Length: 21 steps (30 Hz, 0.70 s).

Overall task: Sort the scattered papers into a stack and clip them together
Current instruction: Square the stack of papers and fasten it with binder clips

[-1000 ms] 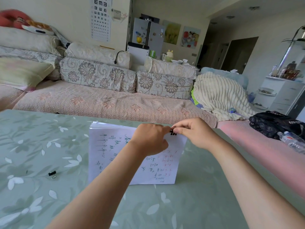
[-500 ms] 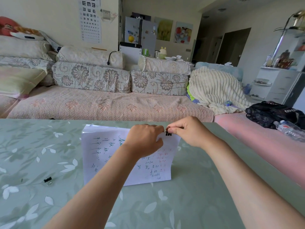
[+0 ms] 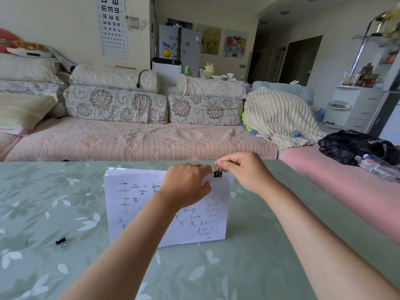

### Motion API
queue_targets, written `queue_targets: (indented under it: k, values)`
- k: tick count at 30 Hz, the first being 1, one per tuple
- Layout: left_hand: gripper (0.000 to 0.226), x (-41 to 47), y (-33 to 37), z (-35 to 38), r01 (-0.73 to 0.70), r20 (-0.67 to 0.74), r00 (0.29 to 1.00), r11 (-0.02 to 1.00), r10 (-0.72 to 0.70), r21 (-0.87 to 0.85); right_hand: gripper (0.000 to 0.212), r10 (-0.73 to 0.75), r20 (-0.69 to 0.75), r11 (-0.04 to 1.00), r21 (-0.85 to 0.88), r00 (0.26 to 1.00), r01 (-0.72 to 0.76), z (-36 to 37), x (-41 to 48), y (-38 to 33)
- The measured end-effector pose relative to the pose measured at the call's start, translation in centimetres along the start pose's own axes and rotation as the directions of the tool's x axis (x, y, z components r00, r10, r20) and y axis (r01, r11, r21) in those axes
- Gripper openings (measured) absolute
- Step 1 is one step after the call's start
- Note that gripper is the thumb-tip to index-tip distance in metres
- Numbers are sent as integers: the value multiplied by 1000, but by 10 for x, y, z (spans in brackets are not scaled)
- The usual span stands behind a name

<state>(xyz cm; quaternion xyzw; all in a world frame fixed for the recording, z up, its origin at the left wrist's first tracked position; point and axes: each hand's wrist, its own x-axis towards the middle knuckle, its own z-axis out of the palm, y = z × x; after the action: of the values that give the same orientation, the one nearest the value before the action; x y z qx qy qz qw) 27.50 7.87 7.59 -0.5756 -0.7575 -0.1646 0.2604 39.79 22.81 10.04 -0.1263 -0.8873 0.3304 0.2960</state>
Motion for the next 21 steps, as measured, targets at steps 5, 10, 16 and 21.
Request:
queue_targets:
  k: [5,10,16,21]
  values:
    - [24,-2,-1,1,-47,-36,998,999,46,-20,16,134,163,991,-38,978,-129,-1,0,0]
    - [24,-1,-3,0,-33,-11,999,999,33,-2,16,135,147,974,-201,980,-104,12,-4,5]
    - [28,-4,-23,-19,38,143,989,997,-48,68,13,190,138,945,-293,972,-143,4,-7,0]
    - [26,-19,-43,-30,5,159,987,990,-27,138,30,-43,191,801,-580,981,148,18,-9,-32]
